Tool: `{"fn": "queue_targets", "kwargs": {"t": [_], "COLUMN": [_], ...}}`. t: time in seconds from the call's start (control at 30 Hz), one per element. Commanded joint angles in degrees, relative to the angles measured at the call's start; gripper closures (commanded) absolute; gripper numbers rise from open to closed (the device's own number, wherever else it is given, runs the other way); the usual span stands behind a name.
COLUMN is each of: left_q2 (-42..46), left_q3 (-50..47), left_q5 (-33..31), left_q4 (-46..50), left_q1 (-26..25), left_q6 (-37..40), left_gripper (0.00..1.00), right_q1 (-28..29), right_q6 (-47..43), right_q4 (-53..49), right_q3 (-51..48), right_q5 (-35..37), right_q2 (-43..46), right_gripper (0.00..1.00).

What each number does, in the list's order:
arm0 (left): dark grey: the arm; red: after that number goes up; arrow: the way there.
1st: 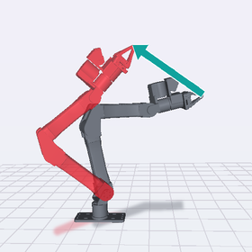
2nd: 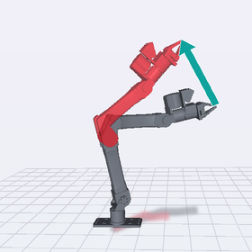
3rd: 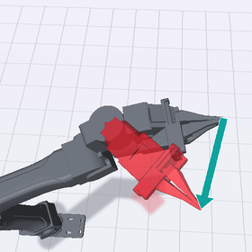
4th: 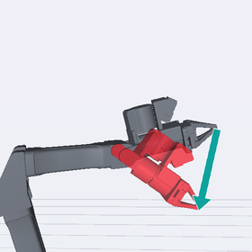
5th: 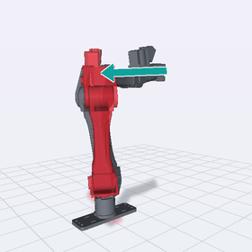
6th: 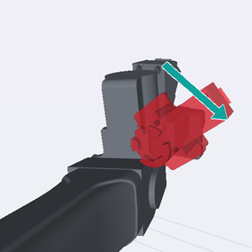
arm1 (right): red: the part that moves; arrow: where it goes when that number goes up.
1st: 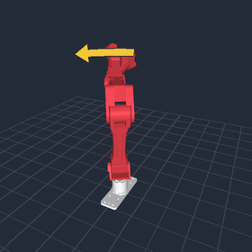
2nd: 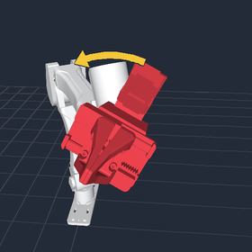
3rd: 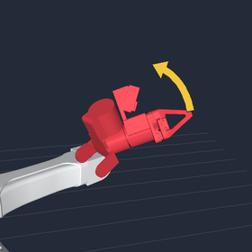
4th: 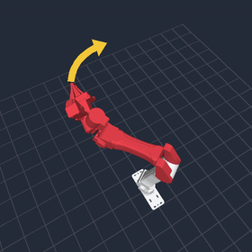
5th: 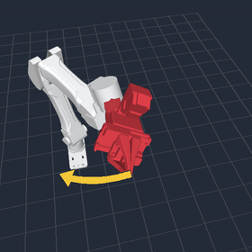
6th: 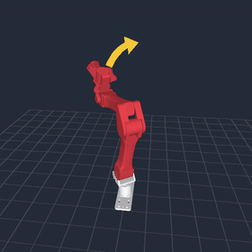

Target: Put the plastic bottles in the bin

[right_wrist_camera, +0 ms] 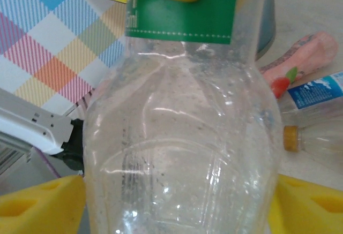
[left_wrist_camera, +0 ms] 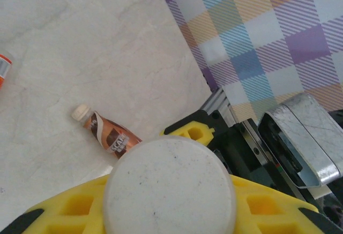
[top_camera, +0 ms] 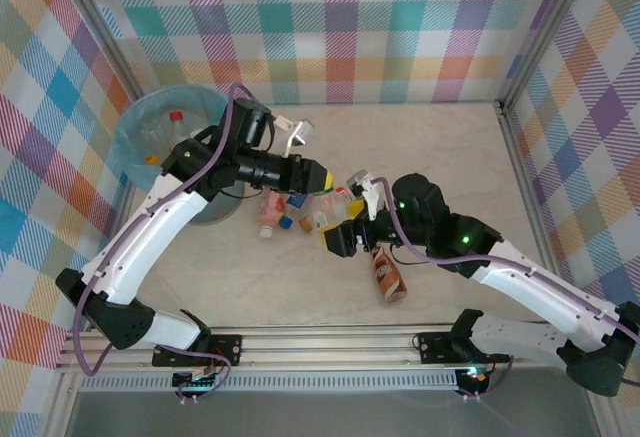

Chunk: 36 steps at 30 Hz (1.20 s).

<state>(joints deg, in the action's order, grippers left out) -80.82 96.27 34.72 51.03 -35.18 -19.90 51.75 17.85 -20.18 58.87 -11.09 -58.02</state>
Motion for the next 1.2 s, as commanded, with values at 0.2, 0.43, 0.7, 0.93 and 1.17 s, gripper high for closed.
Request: {"fn": "queue_targets", "kwargs": {"t": [0.2,0.43,0.7,0.93,1.17], "left_q2": [3.1,0.8,-2.3,-2.5,-1.0], "left_q3": [10.9,17.8,24.4,19.0,6.0], "left_q5": [-12.1,-16.0,-19.9,-29.6,-26.3], "left_q4": [2.9,1.5,1.8,1.9,-4.5], "left_q1": [12.4,26.2,42.1,46.2,46.3], "left_q6": [2.4,2.0,2.0,7.1,8.7], "left_gripper": [1.0,1.0,1.0,0.99,0.99], "right_q1": [0.1,0.1,1.9,3.6,3.9], "right_q6": [-4.5,-4.6,-3.4,-3.3,-3.5], "right_q4": [4.7,7.0,5.6,3.4,2.0], "right_q3": [11.5,22.0,29.9,29.4,27.3], "right_q5": [2.0,-2.3,-7.6,-7.5,-6.1], "right_q2": [-7.1,-17.1,-25.0,-25.6,-24.0], "right_gripper": [0.04,0.04,0.07,0.09,0.09]}}
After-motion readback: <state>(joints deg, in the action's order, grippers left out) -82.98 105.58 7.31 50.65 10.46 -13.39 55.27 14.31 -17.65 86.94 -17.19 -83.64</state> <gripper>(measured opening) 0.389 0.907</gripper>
